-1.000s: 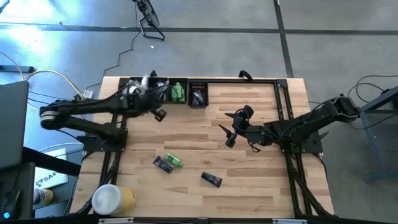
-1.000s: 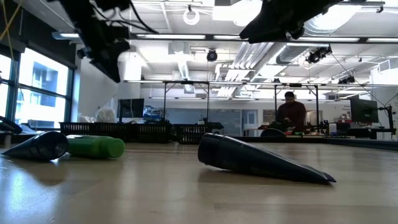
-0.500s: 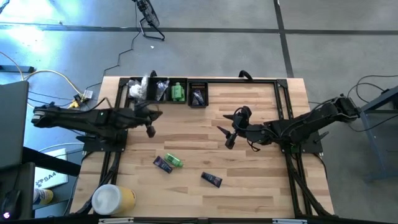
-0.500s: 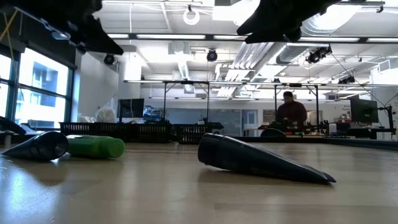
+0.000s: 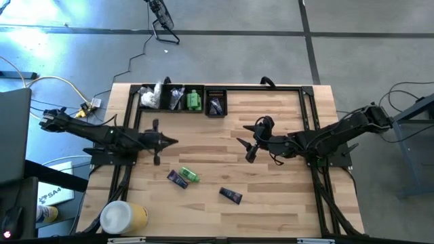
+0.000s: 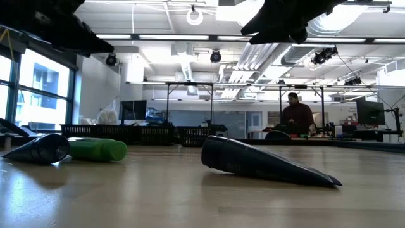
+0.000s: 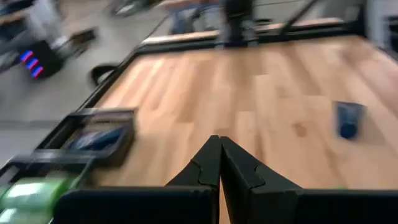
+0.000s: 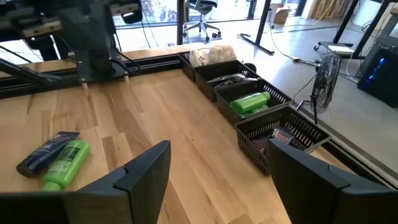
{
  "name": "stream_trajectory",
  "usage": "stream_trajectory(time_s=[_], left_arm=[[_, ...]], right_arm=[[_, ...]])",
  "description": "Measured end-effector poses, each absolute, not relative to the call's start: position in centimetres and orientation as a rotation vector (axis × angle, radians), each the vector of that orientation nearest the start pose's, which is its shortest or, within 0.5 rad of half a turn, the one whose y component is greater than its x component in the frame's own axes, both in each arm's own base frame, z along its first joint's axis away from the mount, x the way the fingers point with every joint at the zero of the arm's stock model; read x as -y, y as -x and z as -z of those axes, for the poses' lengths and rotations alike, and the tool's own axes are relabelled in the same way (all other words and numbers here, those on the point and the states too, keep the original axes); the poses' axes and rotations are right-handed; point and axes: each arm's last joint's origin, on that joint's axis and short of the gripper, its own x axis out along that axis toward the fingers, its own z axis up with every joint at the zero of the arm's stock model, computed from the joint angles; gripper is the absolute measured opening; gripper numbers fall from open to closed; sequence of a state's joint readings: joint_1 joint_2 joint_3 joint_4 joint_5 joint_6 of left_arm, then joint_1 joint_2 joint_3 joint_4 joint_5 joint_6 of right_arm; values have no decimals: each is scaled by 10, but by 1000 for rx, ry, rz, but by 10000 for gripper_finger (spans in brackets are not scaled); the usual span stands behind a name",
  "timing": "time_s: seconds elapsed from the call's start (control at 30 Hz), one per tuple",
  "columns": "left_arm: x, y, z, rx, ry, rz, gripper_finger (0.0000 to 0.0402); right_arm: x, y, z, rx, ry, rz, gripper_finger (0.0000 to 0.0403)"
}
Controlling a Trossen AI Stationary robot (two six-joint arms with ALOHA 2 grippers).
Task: Pick & Place Travel size toiletries
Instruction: Put the shave cream into the right black bin
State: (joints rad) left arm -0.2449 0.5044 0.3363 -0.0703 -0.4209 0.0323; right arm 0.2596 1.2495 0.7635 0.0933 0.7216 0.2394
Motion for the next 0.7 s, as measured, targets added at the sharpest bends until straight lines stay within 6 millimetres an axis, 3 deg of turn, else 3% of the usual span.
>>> stream_trajectory(time_s=[0.3, 0.7], left_arm=[[29, -134, -214, -54, -221, 79, 0], [29, -134, -210, -61, -163, 90, 0]], right_arm=[[-49, -260, -258, -292, -46, 494, 256], [-51, -261, -261, -236, -163, 500, 256]])
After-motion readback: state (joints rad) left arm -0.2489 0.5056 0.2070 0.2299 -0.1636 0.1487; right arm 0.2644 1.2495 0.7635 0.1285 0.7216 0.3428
